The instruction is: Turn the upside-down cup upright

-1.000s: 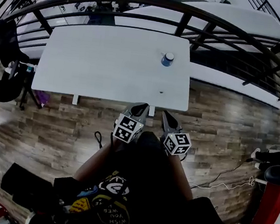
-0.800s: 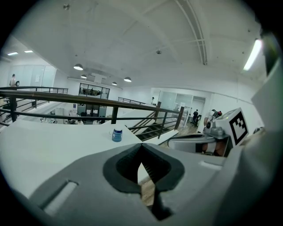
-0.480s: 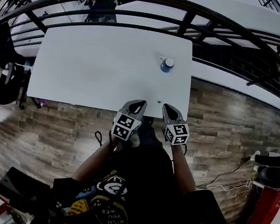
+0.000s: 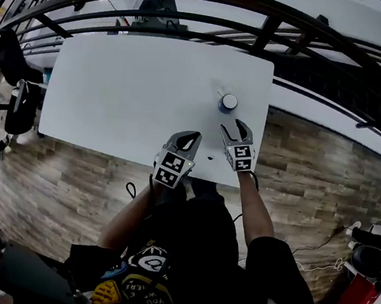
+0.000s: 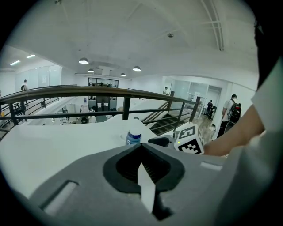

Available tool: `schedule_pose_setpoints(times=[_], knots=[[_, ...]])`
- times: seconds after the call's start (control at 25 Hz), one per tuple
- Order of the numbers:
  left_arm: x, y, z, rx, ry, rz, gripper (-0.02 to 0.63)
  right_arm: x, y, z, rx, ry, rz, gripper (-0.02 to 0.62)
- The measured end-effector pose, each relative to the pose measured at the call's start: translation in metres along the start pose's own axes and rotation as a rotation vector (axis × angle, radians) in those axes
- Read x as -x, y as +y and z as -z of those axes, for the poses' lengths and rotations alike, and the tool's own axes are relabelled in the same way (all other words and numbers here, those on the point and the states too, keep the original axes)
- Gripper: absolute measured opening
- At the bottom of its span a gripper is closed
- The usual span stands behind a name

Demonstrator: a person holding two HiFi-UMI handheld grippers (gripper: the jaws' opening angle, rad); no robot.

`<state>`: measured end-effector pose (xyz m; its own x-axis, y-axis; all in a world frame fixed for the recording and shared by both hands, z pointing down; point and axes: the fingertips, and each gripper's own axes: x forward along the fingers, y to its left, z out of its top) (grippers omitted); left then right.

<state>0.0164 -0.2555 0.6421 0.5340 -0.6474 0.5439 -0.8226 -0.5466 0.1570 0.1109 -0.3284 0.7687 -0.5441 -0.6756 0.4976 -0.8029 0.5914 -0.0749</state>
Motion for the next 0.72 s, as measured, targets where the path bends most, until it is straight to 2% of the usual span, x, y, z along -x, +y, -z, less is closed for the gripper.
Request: schedule_pose_setpoints(times=[0.12,0.24,0.4,0.52,0.6,0.64,0.72], knots=[[-0.021,0.008,0.001,0.01,0.031,-0.023,0.005,-0.031,-0.023,-0.007,0.028,0.024,-0.009,0.351],[-0.03,0.012,0.005,0.002,0.062,-0.038,0.005,-0.061,-0.032,-0.006,0.068,0.059,-0.046,0.409],[-0.034,0.019,0.002,0.006,0.073,-0.044,0.005,-0.09,-0.029,-0.011,0.125,0.079,-0.119,0.437],[-0.043,0.02,-0.008,-0.01,0.074,-0.023,0.005,-0.098,-0.031,-0.012,0.19,0.128,-0.123,0.443],[-0.053,0.02,-0.013,-0.043,0.09,0.003,0.005,-0.098,-0.031,-0.005,0.227,0.145,-0.121,0.428],[-0.06,0.021,-0.016,-0.066,0.099,0.018,0.005,-0.098,-0.031,-0.004,0.237,0.145,-0.119,0.387],[-0.076,0.023,-0.023,-0.127,0.116,0.052,0.006,-0.098,-0.031,-0.005,0.242,0.146,-0.122,0.387]])
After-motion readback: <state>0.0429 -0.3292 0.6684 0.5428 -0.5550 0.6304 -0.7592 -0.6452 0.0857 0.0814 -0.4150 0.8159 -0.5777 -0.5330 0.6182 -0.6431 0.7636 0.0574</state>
